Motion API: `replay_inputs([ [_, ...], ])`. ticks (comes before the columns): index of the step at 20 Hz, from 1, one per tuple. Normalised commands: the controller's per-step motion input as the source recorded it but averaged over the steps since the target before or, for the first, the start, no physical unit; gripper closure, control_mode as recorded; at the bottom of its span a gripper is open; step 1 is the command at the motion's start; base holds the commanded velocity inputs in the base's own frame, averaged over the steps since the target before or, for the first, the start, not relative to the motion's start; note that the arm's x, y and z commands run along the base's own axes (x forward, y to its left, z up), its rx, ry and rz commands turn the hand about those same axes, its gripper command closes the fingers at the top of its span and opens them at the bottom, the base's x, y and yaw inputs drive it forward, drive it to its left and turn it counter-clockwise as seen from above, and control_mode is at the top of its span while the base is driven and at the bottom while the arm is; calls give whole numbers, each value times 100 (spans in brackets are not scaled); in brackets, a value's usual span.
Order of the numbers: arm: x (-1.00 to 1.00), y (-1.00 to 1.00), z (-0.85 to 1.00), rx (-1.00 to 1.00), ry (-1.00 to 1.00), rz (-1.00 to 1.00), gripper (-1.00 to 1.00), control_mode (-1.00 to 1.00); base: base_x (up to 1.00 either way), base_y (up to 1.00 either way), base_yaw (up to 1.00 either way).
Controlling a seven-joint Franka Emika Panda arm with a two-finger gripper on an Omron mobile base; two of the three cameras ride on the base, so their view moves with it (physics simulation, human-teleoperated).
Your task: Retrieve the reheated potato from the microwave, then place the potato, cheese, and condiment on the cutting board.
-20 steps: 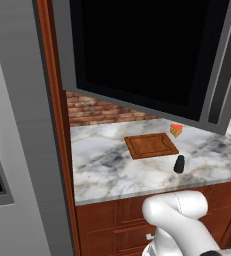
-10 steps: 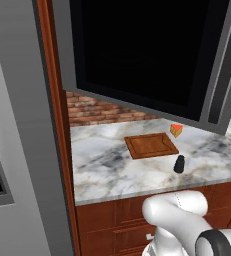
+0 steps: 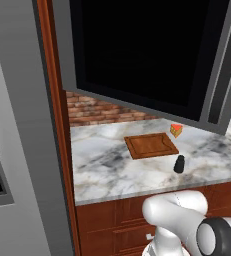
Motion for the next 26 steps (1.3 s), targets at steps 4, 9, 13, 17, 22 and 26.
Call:
replay_inputs([
  [4, 7, -4, 0, 47, 0, -2, -100, -100, 0, 0, 0],
  [9, 37, 1, -3, 44, 1, -7, -100, -100, 0, 0, 0],
  [13, 47, 1, -8, 41, 3, -5, -100, -100, 0, 0, 0],
  [17, 43, 11, -15, 32, 0, 0, -100, -100, 0, 0, 0],
  [22, 27, 15, -14, 25, 0, 2, -100, -100, 0, 0, 0],
  [26, 16, 17, -5, 17, 0, 4, -100, -100, 0, 0, 0],
])
